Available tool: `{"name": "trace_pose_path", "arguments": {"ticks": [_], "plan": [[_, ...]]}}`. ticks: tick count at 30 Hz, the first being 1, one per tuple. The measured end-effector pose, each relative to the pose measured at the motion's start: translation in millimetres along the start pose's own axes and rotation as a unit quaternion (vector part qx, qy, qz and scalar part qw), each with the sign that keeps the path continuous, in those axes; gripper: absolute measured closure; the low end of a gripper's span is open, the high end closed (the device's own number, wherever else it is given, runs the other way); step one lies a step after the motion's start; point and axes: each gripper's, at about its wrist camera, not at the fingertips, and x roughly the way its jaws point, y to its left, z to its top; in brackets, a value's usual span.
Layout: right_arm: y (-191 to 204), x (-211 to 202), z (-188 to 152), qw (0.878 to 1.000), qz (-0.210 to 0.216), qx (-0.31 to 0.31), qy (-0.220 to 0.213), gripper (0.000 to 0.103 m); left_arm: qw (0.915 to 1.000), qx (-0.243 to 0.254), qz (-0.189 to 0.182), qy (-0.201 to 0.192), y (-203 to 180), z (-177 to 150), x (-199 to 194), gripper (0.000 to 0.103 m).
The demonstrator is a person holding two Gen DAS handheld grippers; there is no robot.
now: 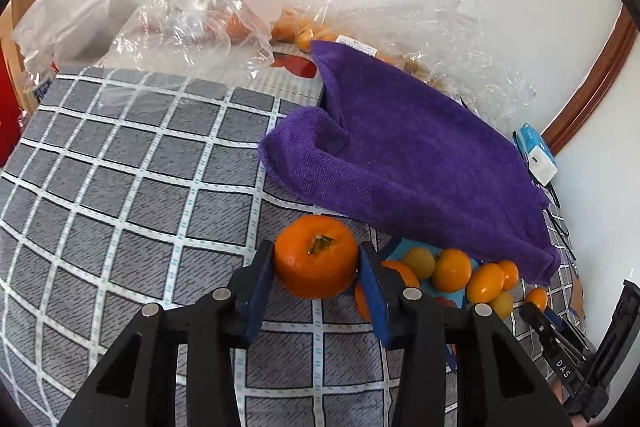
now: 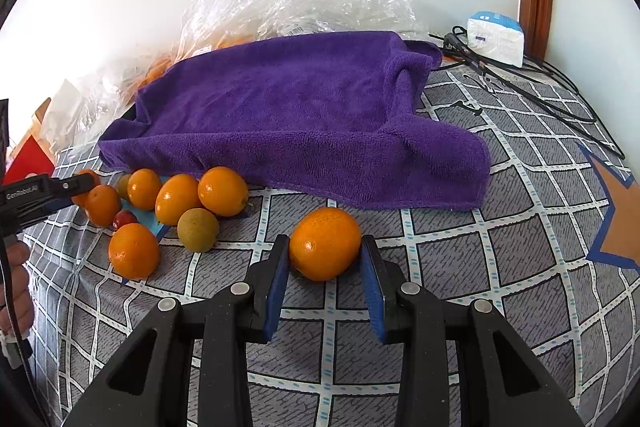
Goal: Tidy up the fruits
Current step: 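Grasp a large orange with the left tool while the right tool grasps an orange, then carry both held oranges over the purple towel with both tools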
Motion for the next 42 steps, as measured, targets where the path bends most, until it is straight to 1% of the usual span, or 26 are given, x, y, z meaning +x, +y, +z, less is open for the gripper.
{"name": "trace_pose_path", "arguments": {"ticks": [3, 5, 9, 11, 14, 20, 26, 32, 38, 42], "plan": [[0.6, -1.4, -0.5, 1.0, -0.004, -0.001, -0.002, 0.068, 1.0, -0.004, 0.0, -0.003, 0.7, -0.1, -13.9, 0.063], [0.2, -5.7, -1.3, 1.0, -0.011, 0.003, -0.011, 0.068, 1.0, -0.006, -0.003, -0.002, -0.1, -1.2, -21.0, 0.063], [-1.5, -15.3, -0.1, 1.0, -0.012, 0.012, -0.017, 0.068, 0.9999, 0.004, -0.004, -0.011, -2.9, -1.0, -37.6, 0.063], [-1.9, -23.2, 3.1, 1.0, -0.006, 0.016, -0.023, 0.068, 0.9998, 0.006, -0.006, -0.015, -3.9, 1.1, -44.3, 0.063], [-0.7, -35.3, 11.3, 0.999, -0.008, 0.018, -0.033, 0.068, 0.9998, 0.007, -0.007, -0.019, -8.7, 9.6, -50.6, 0.063], [7.7, -60.1, 45.0, 0.998, -0.022, 0.001, -0.063, 0.068, 0.9991, 0.02, -0.012, -0.035, -24.0, 32.4, -60.5, 0.063], [9.7, -68.9, 81.9, 0.996, -0.026, -0.007, -0.088, 0.068, 0.9979, 0.037, -0.013, -0.052, -39.2, 59.1, -62.2, 0.063], [12.1, -60.1, 119.2, 0.994, -0.024, -0.007, -0.103, 0.068, 0.9964, 0.048, -0.006, -0.07, -48.4, 88.7, -57.6, 0.063], [15.5, -44.9, 147.5, 0.994, -0.026, -0.008, -0.11, 0.068, 0.9961, 0.054, -0.008, -0.069, -57.3, 114.1, -36.7, 0.063], [16.5, -31.1, 161.6, 0.994, -0.027, -0.003, -0.11, 0.068, 0.9953, 0.07, 0.004, -0.066, -64.4, 125.0, -14.9, 0.063]]}}
